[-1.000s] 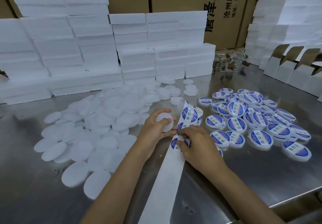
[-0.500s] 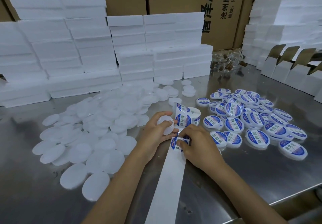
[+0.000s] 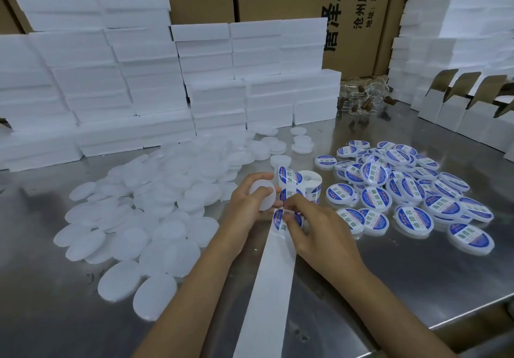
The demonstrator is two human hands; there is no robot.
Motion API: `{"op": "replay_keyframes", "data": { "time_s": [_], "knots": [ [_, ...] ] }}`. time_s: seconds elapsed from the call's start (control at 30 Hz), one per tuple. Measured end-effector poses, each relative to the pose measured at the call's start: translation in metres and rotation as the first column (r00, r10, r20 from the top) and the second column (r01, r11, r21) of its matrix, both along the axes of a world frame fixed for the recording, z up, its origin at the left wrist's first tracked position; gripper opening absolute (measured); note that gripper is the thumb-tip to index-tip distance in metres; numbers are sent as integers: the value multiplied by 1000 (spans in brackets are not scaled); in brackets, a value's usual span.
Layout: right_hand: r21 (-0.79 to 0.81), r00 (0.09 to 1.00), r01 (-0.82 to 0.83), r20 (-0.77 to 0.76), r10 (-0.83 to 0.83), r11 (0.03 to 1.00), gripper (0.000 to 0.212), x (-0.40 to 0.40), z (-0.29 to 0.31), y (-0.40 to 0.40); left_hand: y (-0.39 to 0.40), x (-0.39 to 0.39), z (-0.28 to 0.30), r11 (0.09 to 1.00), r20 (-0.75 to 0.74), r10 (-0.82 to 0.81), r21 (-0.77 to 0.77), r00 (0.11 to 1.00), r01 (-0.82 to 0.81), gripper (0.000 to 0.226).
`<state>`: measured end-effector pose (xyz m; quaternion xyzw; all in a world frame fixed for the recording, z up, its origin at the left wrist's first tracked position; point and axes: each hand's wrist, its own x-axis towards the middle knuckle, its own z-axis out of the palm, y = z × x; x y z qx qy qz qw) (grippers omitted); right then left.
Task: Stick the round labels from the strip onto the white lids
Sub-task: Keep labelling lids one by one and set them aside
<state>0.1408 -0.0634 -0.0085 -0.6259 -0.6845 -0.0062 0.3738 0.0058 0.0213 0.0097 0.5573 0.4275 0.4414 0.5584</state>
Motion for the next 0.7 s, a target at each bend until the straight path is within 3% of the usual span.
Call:
{"op": "replay_keyframes", "data": {
  "time_s": [0.13, 0.27, 0.57, 0.7],
  "knots": [
    [-46, 999, -37, -21, 36, 998, 10, 0, -2, 0, 4, -3, 0, 999, 118, -5, -39, 993, 10, 26],
    [-52, 981, -63, -185, 53, 997, 6, 0, 1, 0, 3, -4, 0, 993, 241, -96, -49, 966, 111, 23],
    [46, 896, 24, -445, -1, 999, 7, 3, 4, 4, -2, -2, -1, 983, -34, -176, -60, 984, 174, 26],
    [126, 760, 61, -649, 36, 990, 12, 6, 18, 7, -2, 1, 5, 972, 87, -156, -162, 984, 168, 18]
  ]
}}
